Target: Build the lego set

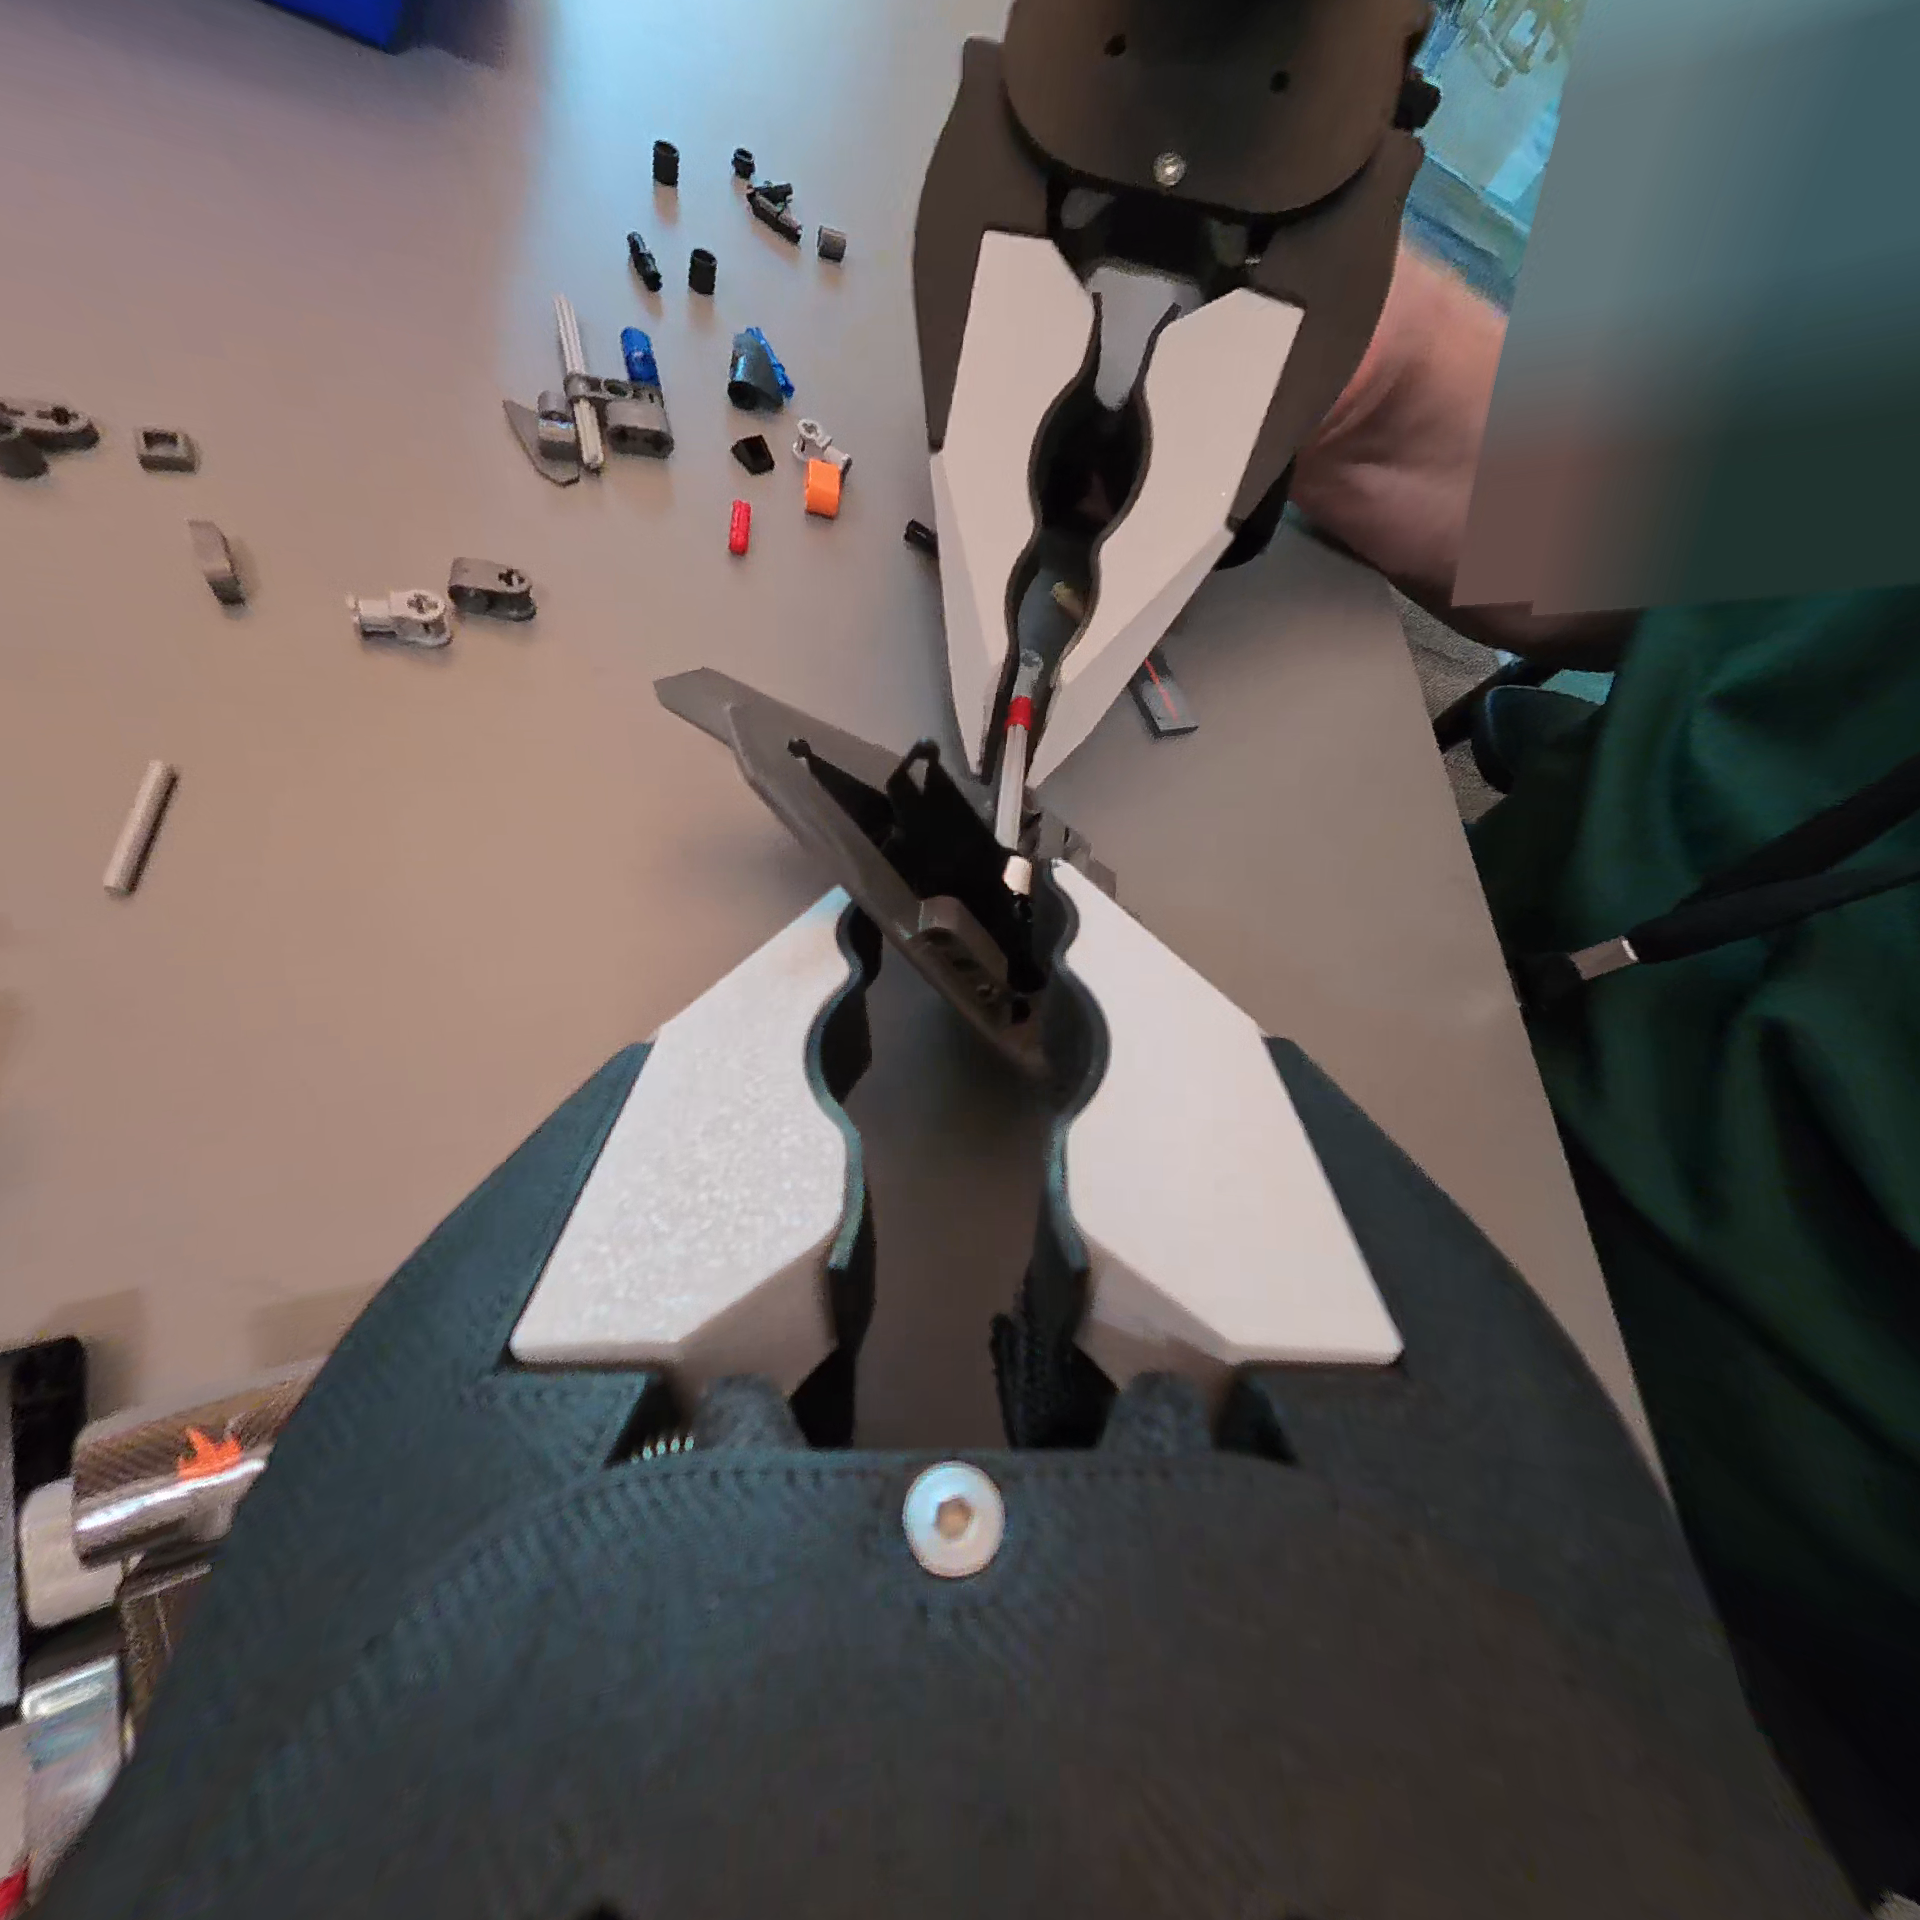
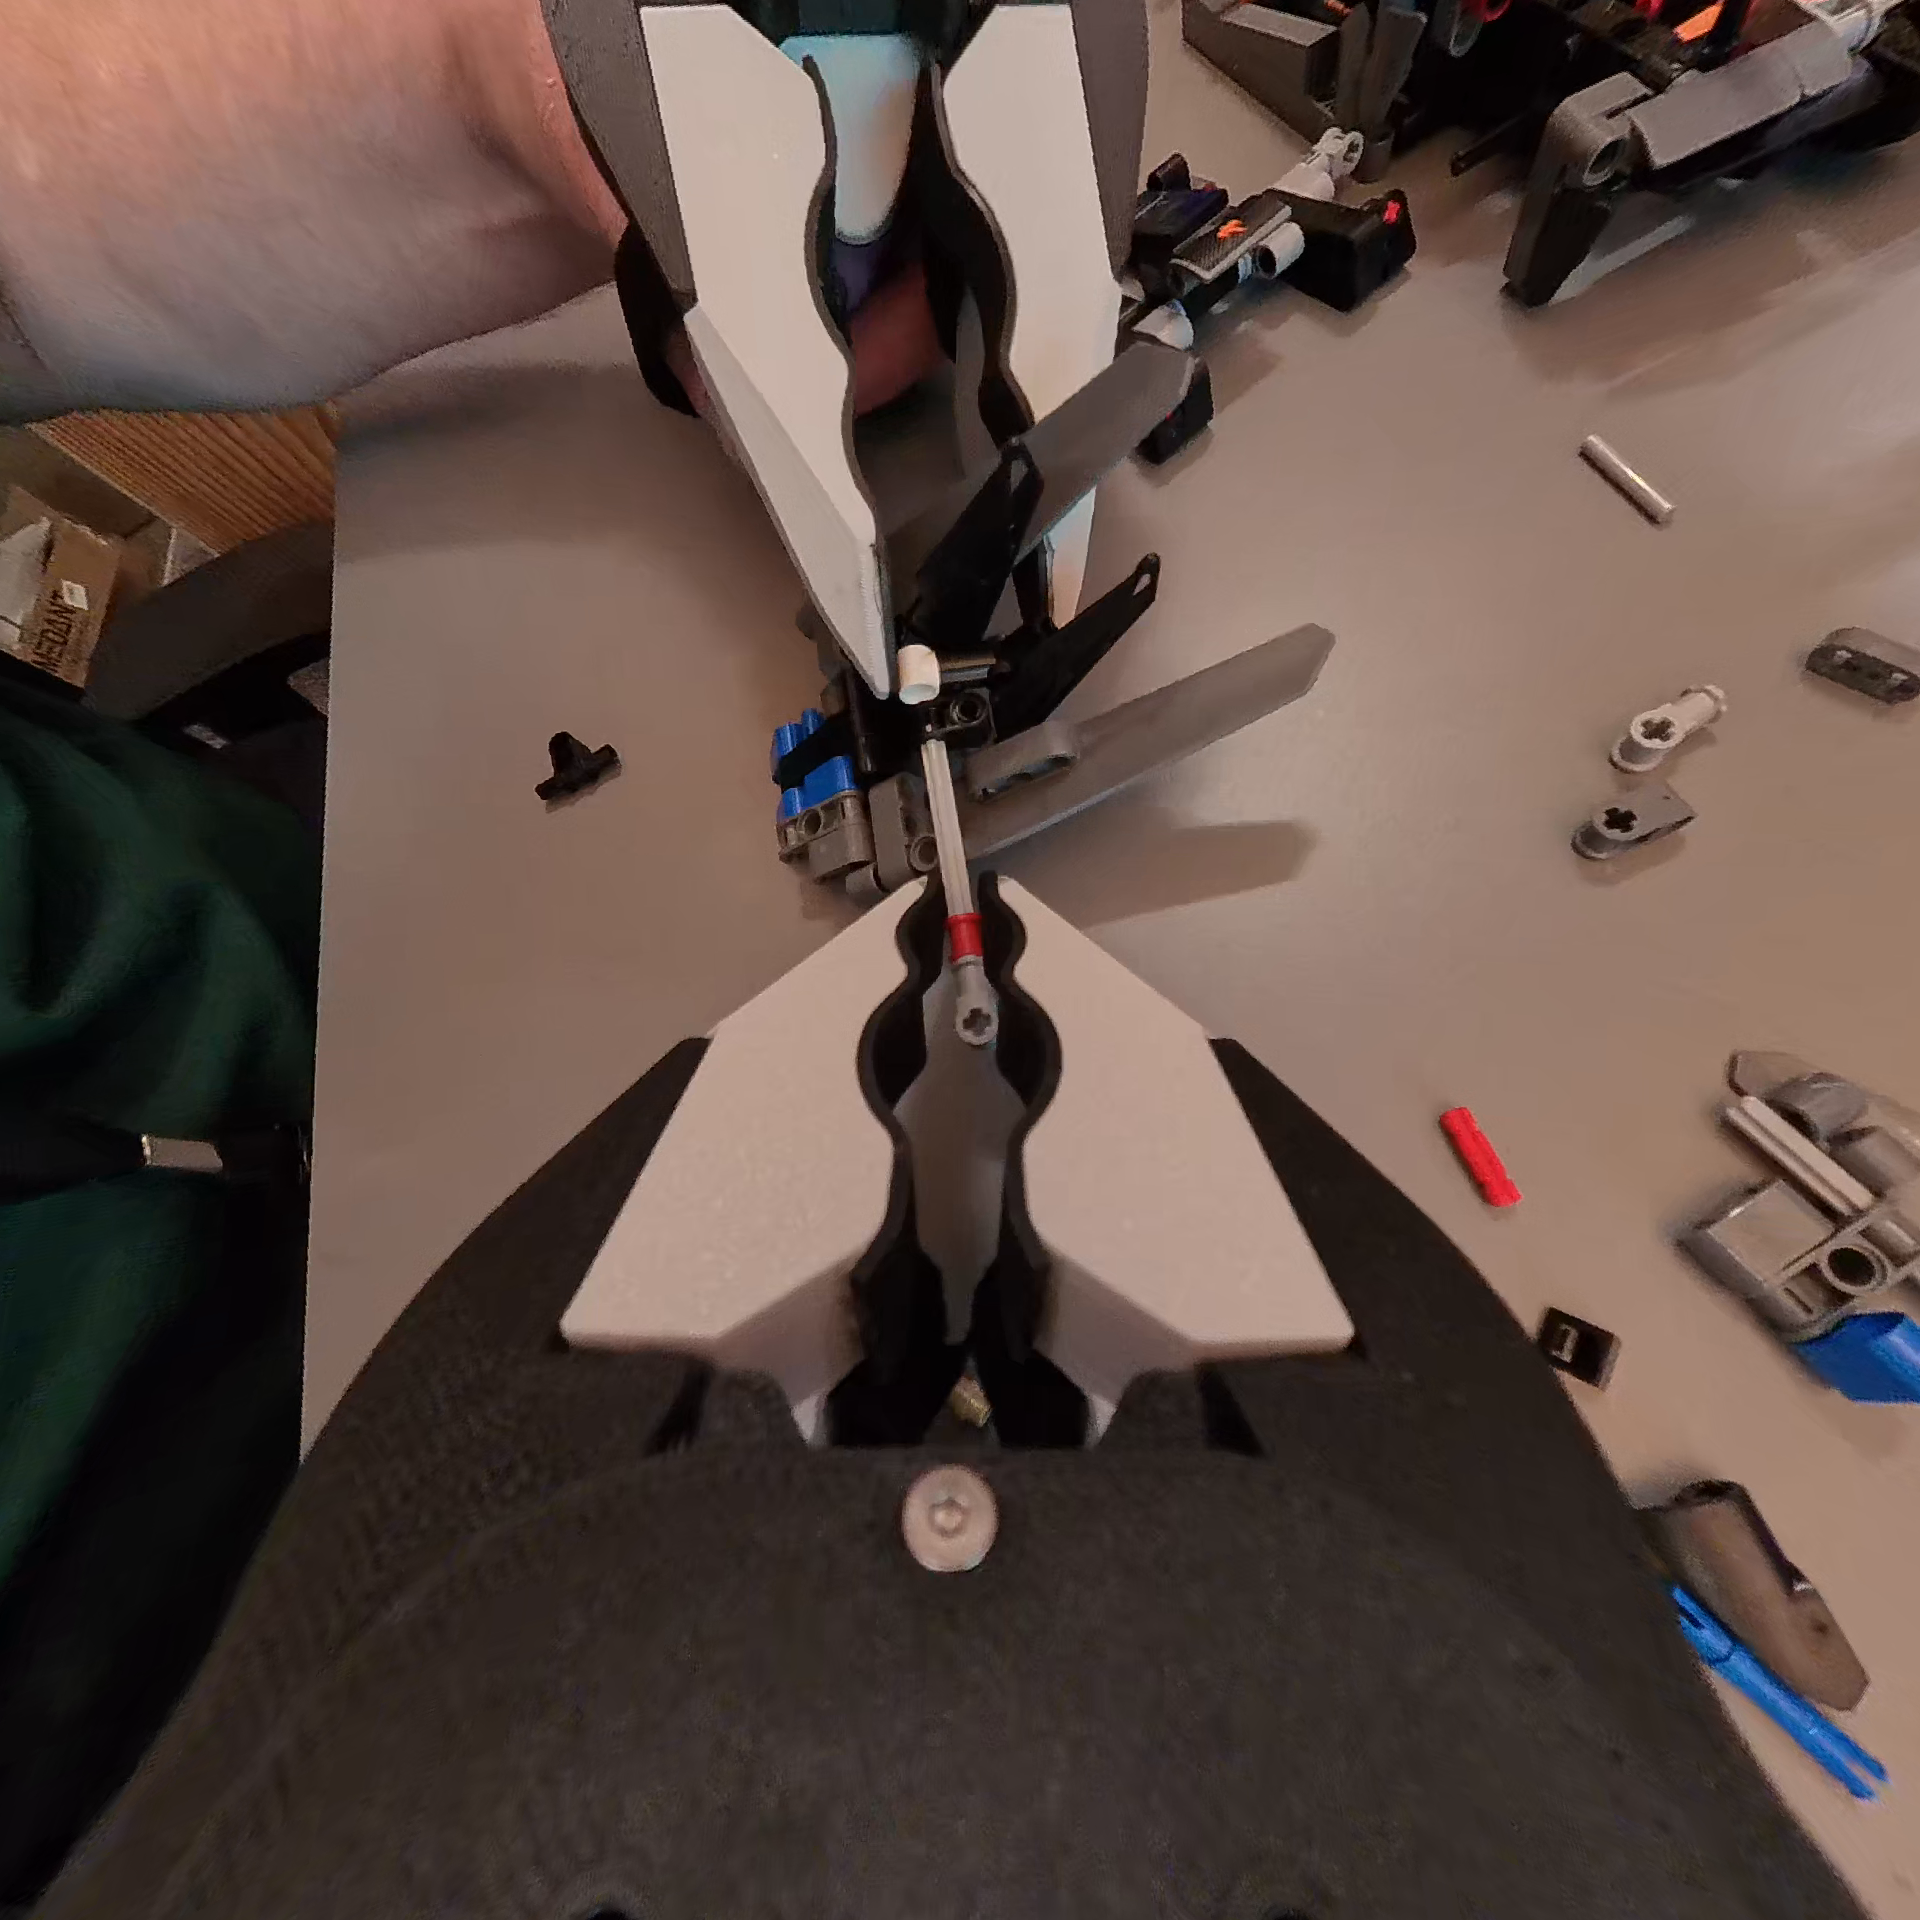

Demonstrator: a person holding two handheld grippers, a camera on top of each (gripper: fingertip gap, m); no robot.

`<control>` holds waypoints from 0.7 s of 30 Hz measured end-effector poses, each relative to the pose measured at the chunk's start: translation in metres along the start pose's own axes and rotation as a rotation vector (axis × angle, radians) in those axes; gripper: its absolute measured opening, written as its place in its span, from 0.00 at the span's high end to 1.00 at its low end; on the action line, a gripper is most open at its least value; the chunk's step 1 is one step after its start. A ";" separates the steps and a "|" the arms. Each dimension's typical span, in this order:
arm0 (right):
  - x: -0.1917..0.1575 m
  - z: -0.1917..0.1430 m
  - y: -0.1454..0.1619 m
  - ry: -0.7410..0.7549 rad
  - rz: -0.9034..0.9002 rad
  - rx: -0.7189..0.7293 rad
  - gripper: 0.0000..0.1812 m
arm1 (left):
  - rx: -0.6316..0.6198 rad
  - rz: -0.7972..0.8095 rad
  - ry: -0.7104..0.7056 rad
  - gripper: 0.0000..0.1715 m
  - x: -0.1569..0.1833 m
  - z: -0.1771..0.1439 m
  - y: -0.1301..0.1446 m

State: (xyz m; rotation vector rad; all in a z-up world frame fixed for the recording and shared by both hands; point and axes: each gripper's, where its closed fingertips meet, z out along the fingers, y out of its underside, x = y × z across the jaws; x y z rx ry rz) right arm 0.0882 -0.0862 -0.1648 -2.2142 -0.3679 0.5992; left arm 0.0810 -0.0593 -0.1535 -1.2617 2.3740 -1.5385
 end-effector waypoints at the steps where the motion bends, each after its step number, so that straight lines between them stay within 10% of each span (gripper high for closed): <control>1: 0.000 0.000 0.000 -0.003 0.000 0.001 0.98 | -0.003 -0.019 0.005 0.84 -0.001 0.000 0.001; 21: -0.003 0.010 -0.006 -0.037 -0.037 -0.063 0.99 | -0.016 -0.093 0.061 0.84 -0.001 0.004 0.002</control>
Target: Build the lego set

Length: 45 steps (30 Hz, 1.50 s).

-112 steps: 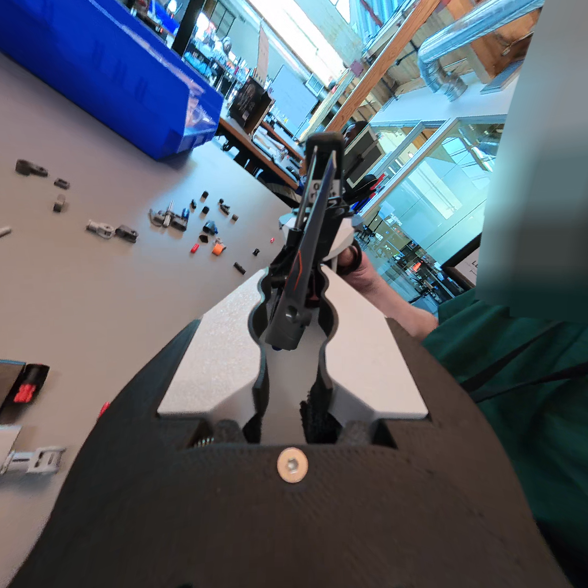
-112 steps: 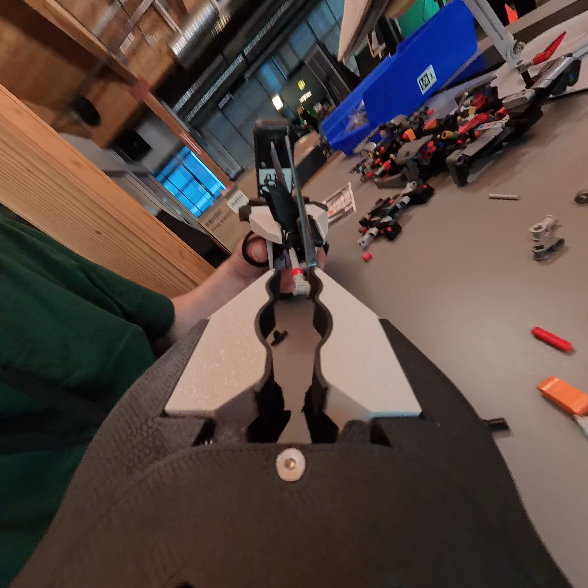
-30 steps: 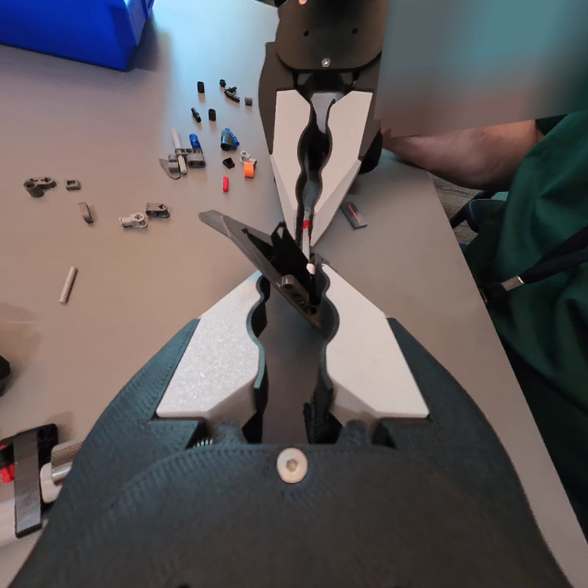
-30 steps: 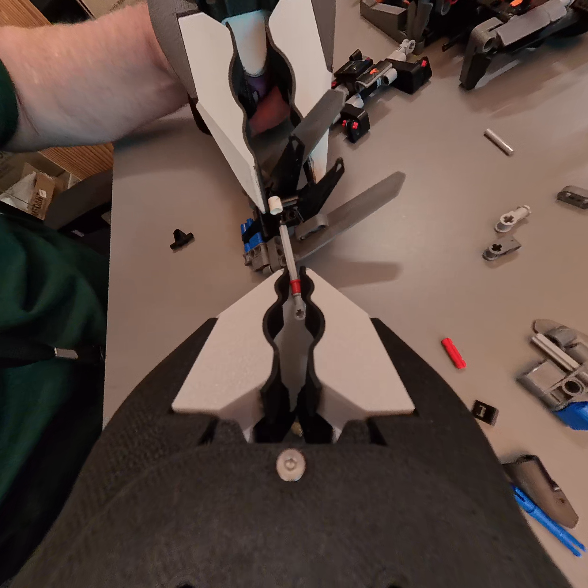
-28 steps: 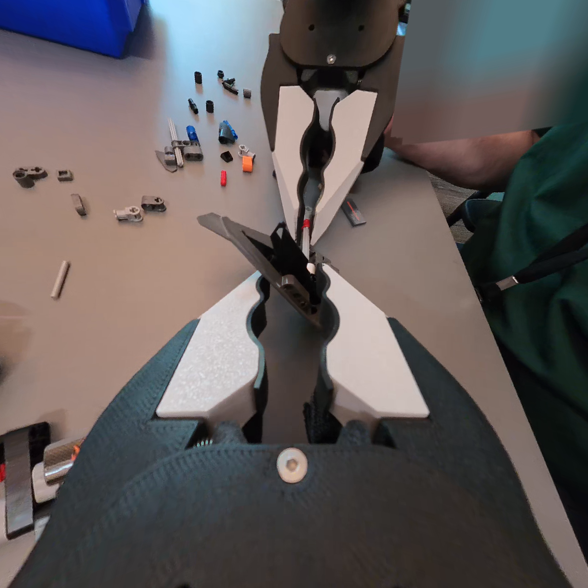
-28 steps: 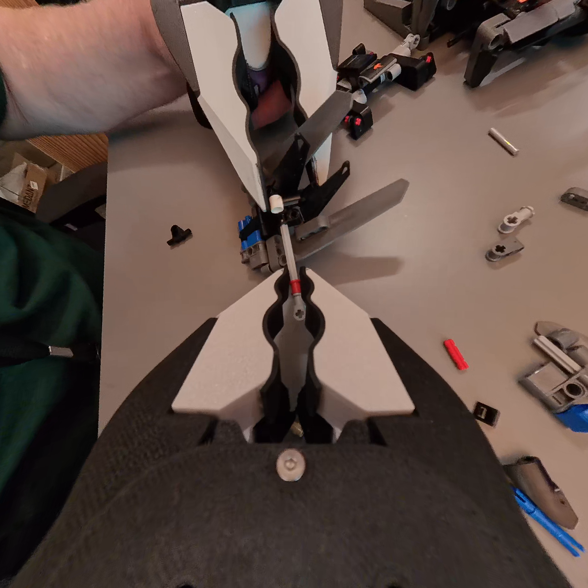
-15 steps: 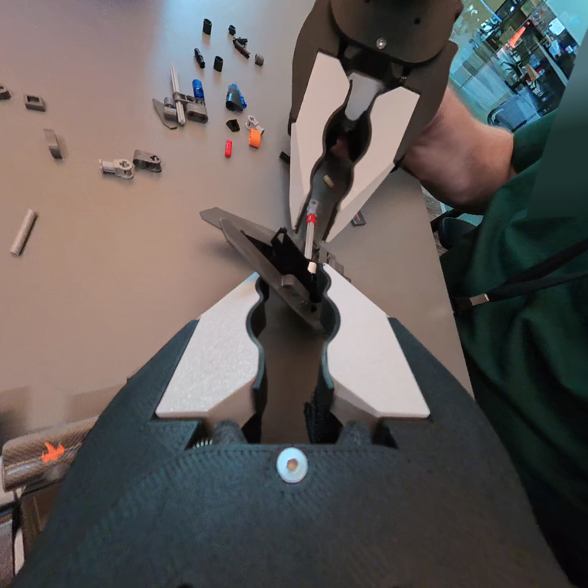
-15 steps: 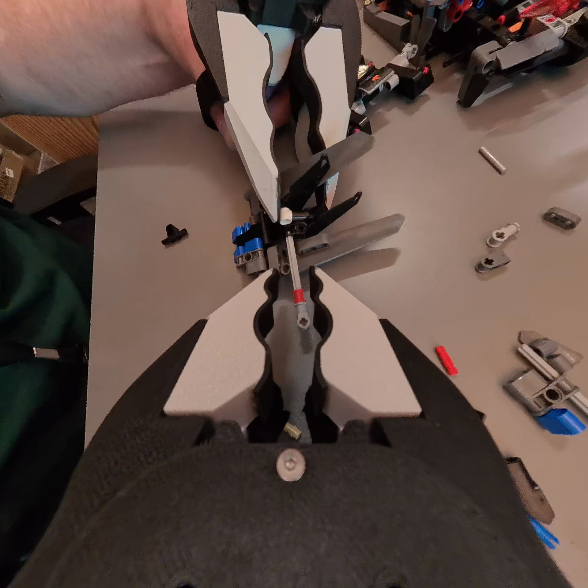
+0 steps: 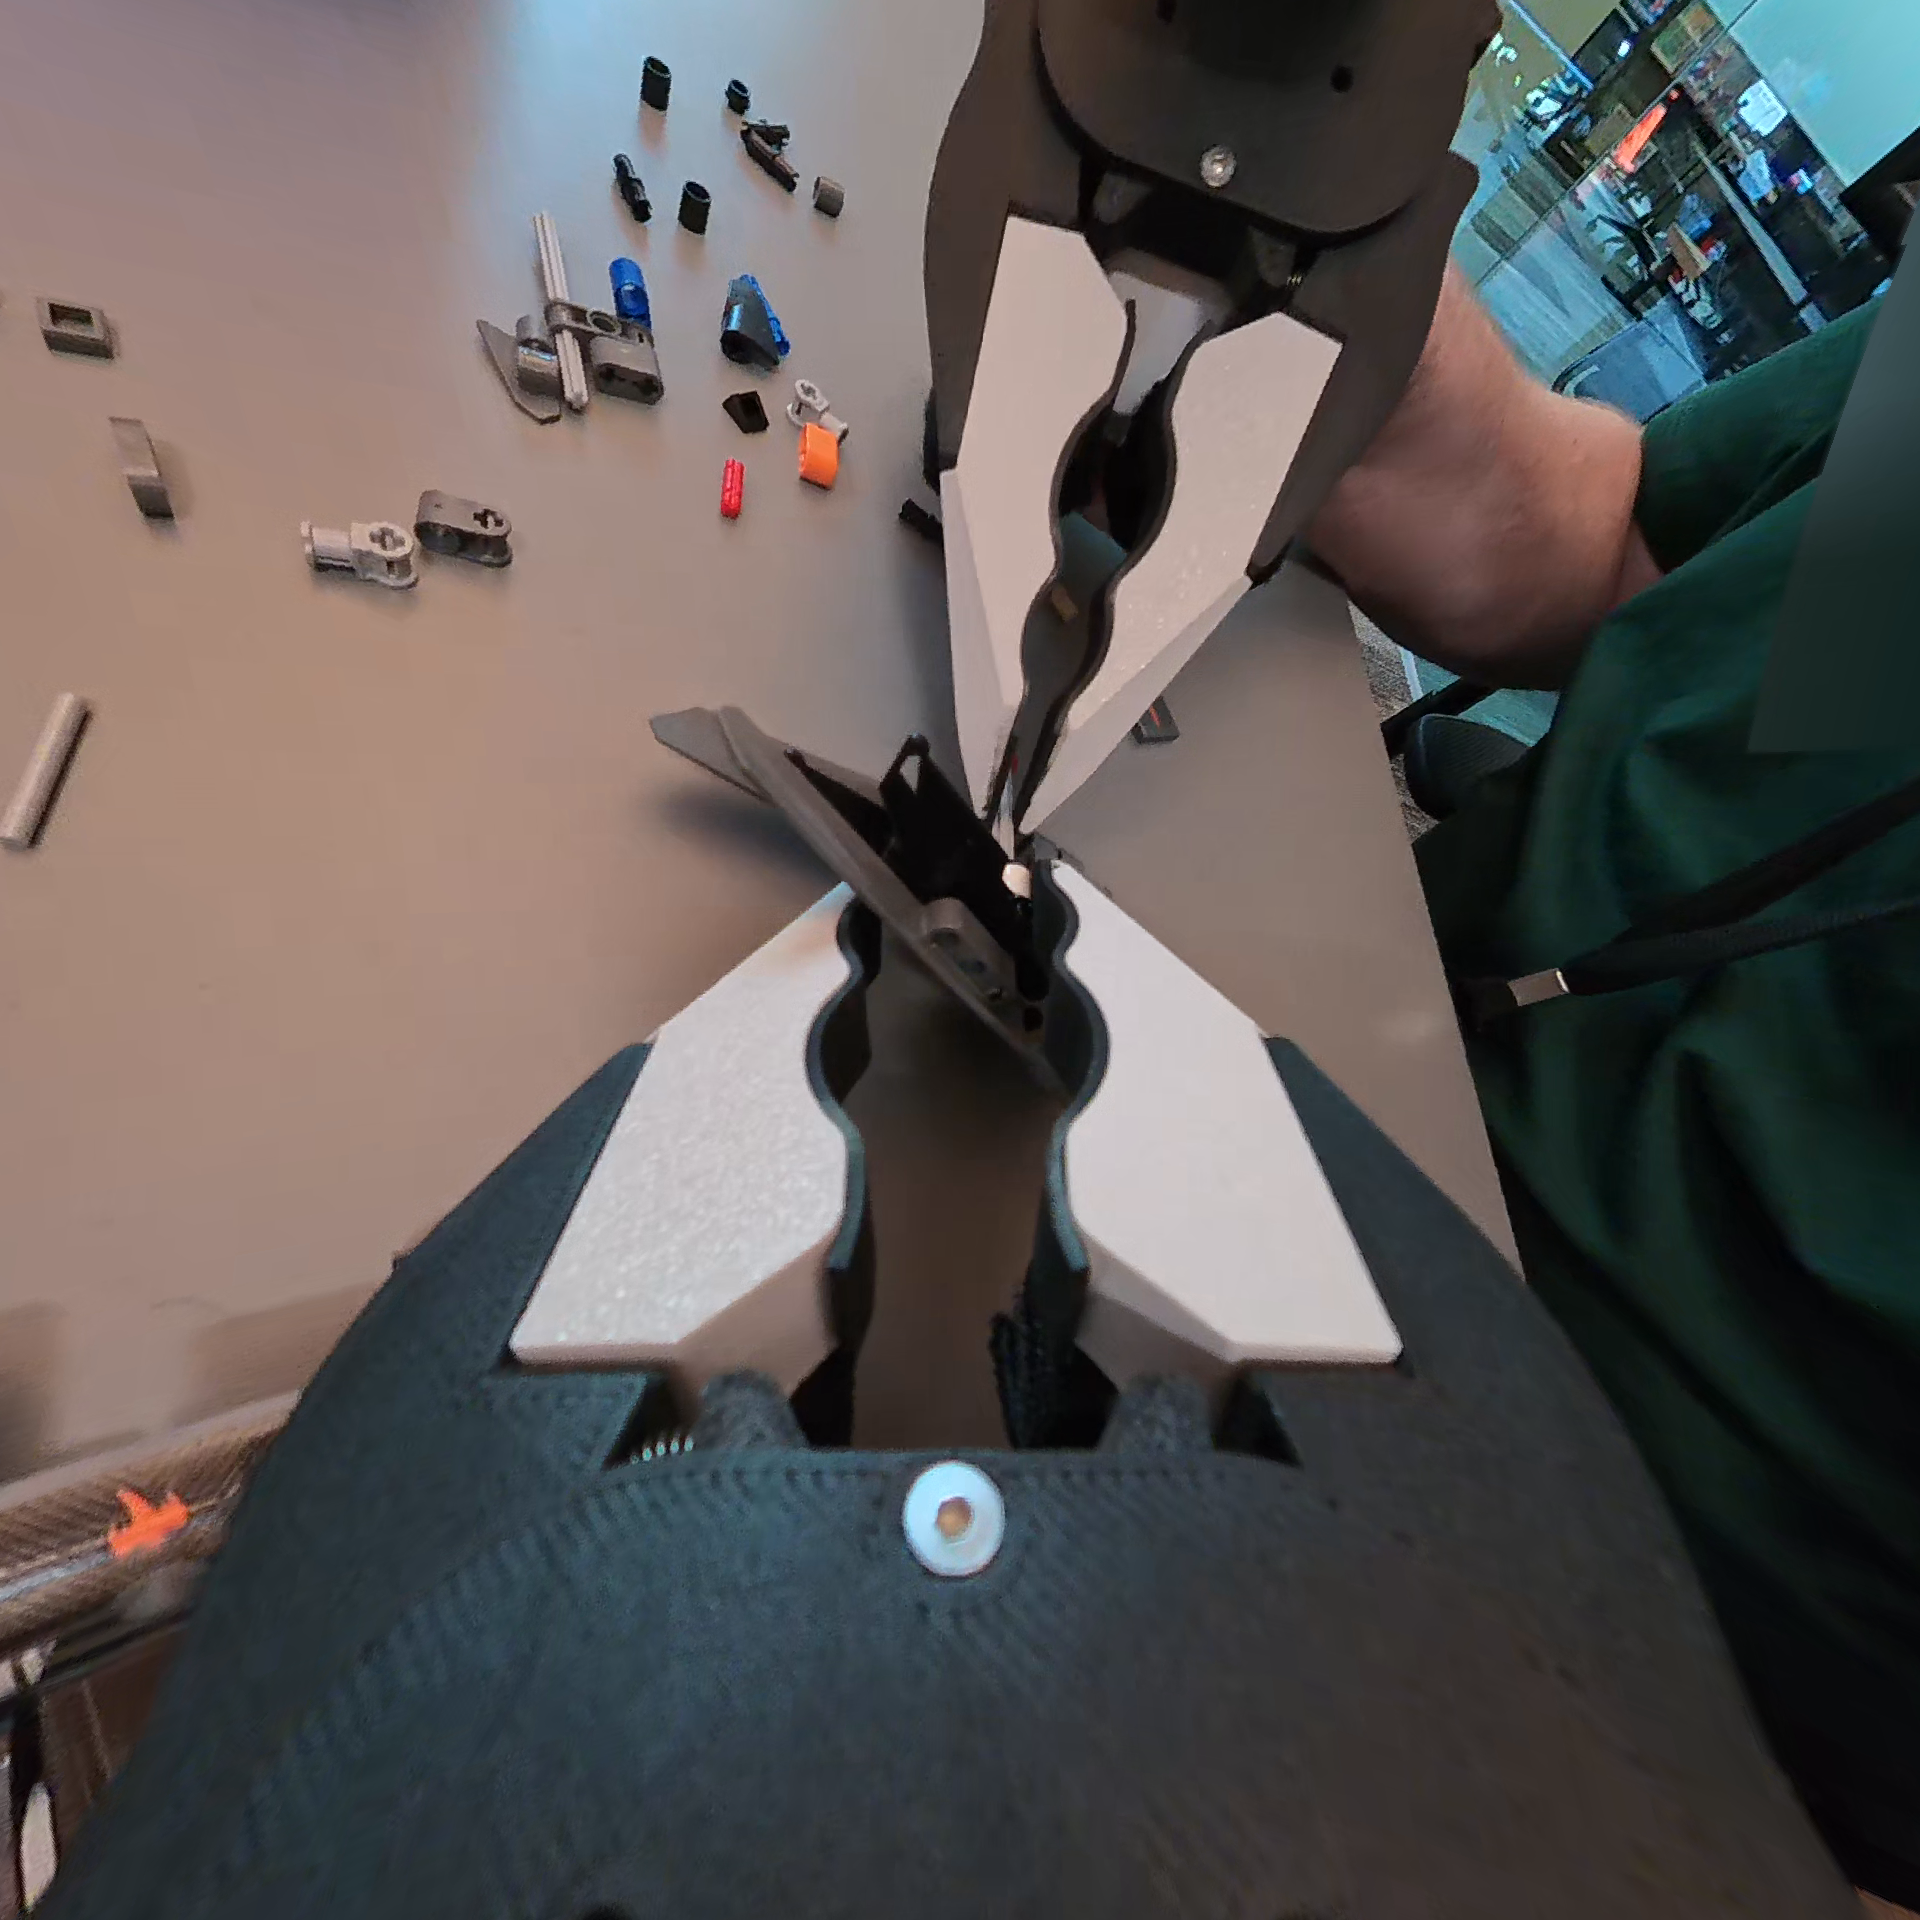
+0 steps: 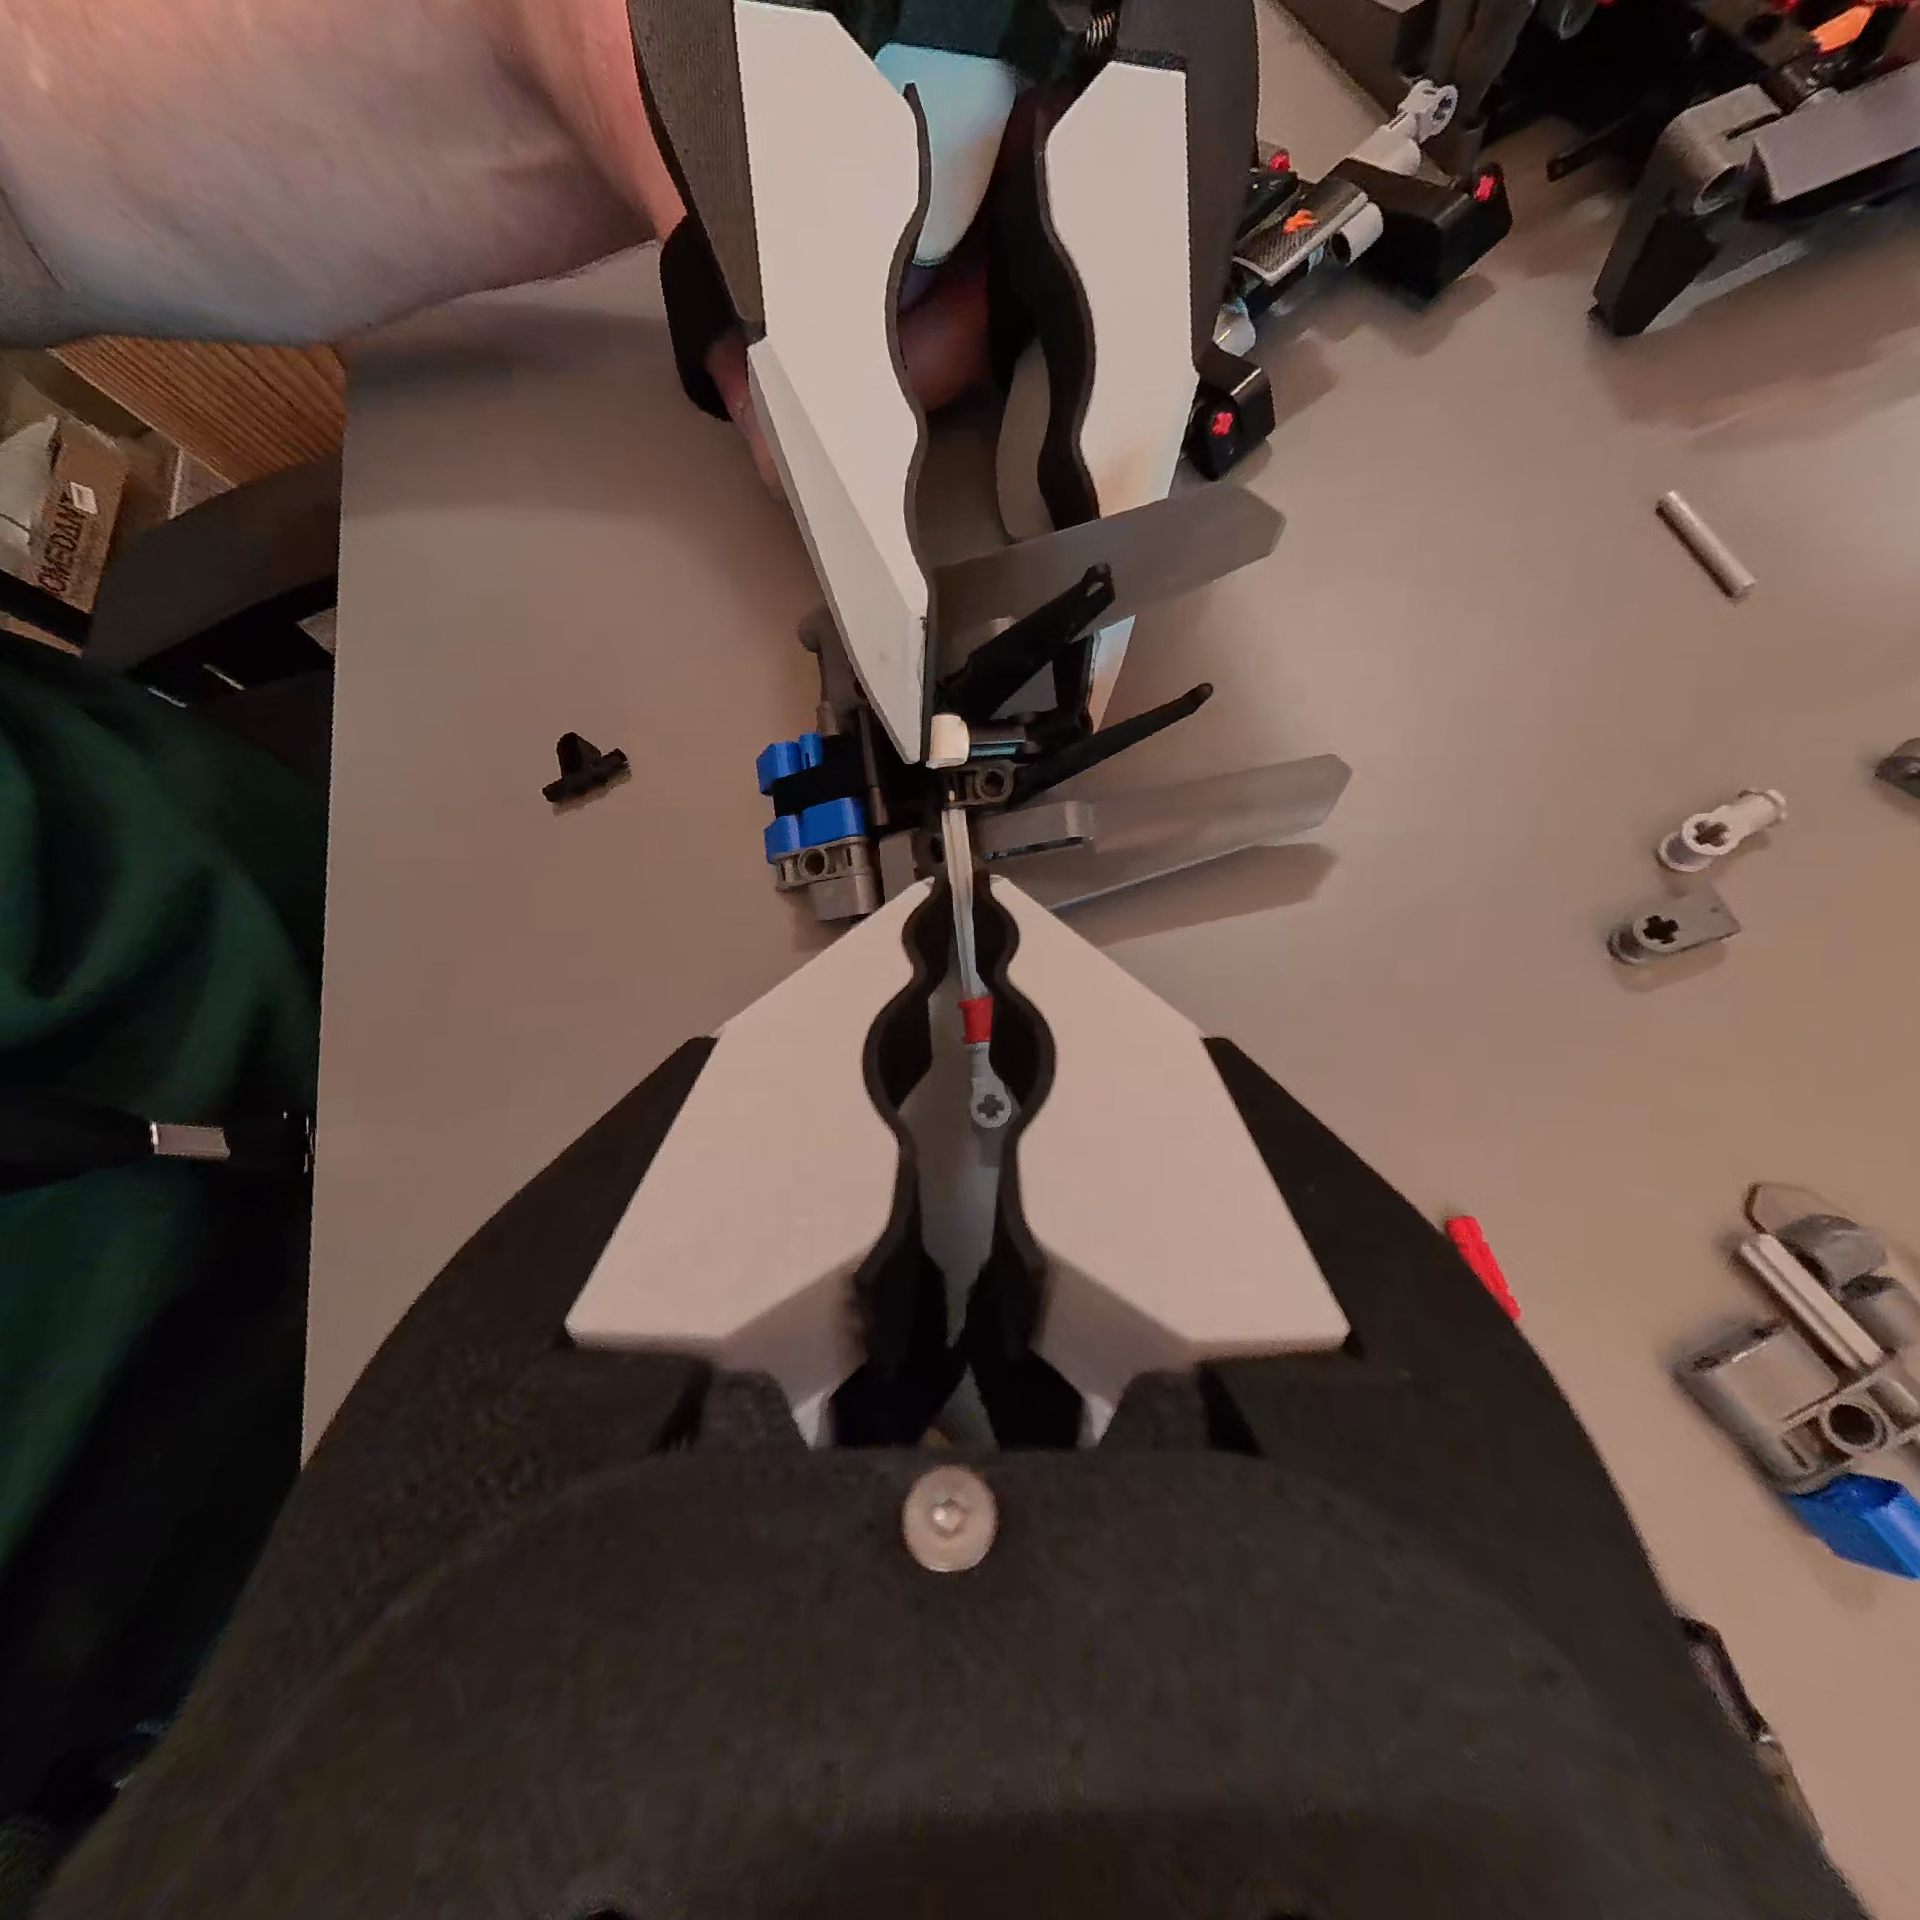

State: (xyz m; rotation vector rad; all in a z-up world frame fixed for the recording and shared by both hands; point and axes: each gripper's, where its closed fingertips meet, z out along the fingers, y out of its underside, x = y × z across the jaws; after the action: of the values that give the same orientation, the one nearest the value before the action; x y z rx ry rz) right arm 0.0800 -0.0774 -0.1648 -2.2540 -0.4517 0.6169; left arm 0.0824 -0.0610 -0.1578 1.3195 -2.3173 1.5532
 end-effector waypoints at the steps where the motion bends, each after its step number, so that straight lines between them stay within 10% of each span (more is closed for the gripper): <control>1: 0.000 0.000 0.000 0.004 -0.003 0.006 0.99 | 0.000 -0.001 0.000 0.84 0.000 0.000 0.000; 18: 0.000 -0.006 -0.003 0.012 -0.001 0.086 1.00 | 0.005 -0.006 -0.010 0.84 -0.002 0.000 -0.001; 26: -0.005 -0.010 -0.004 -0.007 -0.014 0.112 0.94 | 0.057 0.061 -0.141 0.67 -0.006 -0.009 -0.003; 35: -0.010 -0.009 0.013 -0.044 -0.041 0.019 0.91 | 0.151 0.096 -0.476 0.74 0.003 -0.036 -0.007; 45: -0.016 -0.006 0.010 -0.016 -0.105 0.025 0.98 | 0.143 -0.035 -0.489 0.75 -0.005 -0.013 0.002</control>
State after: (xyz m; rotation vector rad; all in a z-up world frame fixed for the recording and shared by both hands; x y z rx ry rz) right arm 0.0717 -0.0951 -0.1643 -2.1874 -0.5629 0.5833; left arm 0.0793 -0.0475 -0.1557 1.9536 -2.4505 1.5483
